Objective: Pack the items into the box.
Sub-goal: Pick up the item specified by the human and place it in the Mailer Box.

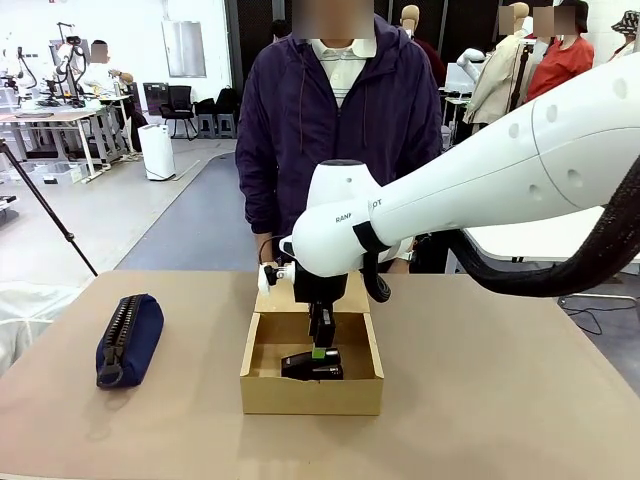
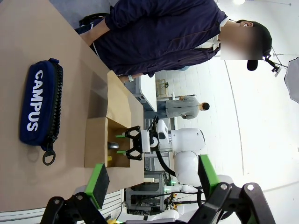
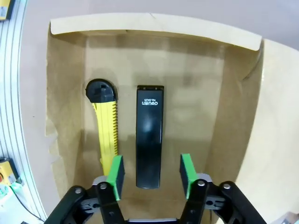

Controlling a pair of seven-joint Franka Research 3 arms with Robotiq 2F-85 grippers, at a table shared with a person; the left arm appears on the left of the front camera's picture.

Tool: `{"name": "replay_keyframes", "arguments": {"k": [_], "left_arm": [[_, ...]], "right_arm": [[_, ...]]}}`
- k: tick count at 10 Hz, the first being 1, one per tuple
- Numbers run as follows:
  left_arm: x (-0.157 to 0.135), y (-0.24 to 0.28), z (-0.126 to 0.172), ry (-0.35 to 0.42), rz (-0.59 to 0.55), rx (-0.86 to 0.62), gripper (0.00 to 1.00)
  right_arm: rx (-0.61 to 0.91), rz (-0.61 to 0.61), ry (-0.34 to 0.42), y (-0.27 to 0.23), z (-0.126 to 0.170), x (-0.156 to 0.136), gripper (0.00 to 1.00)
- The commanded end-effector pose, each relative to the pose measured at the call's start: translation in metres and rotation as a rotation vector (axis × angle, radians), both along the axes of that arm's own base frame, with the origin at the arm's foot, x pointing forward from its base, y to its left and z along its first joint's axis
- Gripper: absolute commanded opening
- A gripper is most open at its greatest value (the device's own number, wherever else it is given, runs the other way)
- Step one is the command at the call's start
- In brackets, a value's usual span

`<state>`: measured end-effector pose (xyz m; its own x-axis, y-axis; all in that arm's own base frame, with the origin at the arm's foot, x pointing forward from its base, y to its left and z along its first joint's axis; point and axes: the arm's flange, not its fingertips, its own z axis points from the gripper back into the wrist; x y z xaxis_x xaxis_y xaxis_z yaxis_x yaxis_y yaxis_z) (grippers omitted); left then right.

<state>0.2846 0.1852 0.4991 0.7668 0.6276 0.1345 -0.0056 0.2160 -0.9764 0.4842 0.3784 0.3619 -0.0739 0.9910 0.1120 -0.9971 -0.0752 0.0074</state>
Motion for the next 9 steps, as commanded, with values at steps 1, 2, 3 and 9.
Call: {"name": "replay_keyframes", "arguments": {"k": [1,2,3,9], "left_arm": [[0.0,-0.001,0.002,-0.011,0.001,-0.015,1.0],[0.0,-0.001,0.002,-0.011,0.001,-0.015,1.0],[0.0,-0.001,0.002,-0.011,0.001,-0.015,1.0],[0.0,-0.001,0.002,-0.011,0.001,-0.015,1.0]], "right_arm": [[0.008,-0.023,-0.017,-0.003,0.002,-0.006,1.0],[0.023,-0.04,-0.031,-0.006,0.01,-0.005,1.0],[0.028,-0.055,-0.043,-0.012,0.019,-0.004,1.0],[0.28,-0.725,0.042,-0.212,0.205,-0.054,1.0]]}}
